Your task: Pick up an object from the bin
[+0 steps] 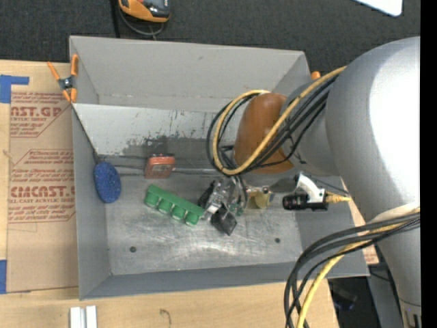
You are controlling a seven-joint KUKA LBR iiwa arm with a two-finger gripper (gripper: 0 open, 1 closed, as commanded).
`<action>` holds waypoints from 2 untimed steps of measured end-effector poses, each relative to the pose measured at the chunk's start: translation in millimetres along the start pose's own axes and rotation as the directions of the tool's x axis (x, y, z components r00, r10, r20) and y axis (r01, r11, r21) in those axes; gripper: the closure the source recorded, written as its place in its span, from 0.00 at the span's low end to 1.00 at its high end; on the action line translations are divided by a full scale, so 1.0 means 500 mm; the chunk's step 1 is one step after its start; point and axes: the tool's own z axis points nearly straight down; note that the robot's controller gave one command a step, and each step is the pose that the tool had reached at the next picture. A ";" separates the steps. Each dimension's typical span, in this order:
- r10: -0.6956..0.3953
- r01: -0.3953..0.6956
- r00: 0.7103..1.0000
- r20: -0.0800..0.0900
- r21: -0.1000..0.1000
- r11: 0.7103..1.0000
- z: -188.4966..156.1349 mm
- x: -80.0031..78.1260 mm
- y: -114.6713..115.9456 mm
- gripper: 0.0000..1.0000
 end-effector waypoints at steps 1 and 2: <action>0.065 -0.065 0.998 -0.011 0.009 0.998 -0.051 0.022 -0.023 1.00; 0.172 -0.171 0.985 -0.008 0.009 0.985 -0.094 0.087 -0.043 0.00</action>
Offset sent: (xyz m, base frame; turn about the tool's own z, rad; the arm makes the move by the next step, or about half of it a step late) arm -0.0483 0.0011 0.0472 0.1736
